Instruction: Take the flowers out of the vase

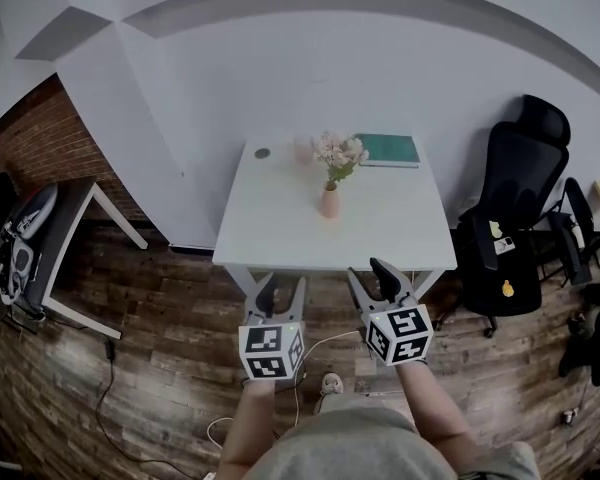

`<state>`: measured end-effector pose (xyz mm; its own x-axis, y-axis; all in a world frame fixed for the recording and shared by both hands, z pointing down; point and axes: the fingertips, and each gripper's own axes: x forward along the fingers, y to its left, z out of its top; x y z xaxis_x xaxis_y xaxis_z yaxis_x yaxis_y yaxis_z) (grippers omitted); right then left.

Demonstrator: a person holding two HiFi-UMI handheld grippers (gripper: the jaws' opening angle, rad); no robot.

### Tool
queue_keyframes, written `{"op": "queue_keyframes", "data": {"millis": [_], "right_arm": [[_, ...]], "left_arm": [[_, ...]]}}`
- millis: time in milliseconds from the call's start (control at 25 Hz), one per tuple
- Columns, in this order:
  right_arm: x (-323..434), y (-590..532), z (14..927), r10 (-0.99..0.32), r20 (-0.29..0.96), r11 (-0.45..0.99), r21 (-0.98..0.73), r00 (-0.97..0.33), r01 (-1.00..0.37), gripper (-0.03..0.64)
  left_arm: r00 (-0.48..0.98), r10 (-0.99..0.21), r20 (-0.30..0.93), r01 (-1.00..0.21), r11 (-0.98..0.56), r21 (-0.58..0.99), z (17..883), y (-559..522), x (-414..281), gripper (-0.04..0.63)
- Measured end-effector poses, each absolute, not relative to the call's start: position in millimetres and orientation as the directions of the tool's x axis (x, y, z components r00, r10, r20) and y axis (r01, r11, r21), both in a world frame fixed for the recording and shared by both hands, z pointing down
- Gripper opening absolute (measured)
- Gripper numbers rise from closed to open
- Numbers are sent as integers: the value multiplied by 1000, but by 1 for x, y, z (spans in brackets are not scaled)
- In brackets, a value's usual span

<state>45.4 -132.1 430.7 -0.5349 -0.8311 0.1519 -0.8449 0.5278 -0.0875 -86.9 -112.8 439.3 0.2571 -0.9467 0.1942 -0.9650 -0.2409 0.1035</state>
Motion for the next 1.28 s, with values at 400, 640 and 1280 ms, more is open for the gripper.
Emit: {"op": "queue_keyframes", "data": {"millis": [400,640,1280], "right_arm": [[39,-202,429,-817,148,552,-79,-558,-830,190],[37,-234,432,-804,150,570,-78,-575,-818,193],[29,-276,454,-794,188,574,-83,-578,-815,193]], "left_arm": [[241,-952,189,-968,-223,112,439,-178,-89,175],[226,-956,188,-971,-206,122,441,-206,-89,175],[216,-949,230,-969,-180,167,468,-244,-96,173]]}}
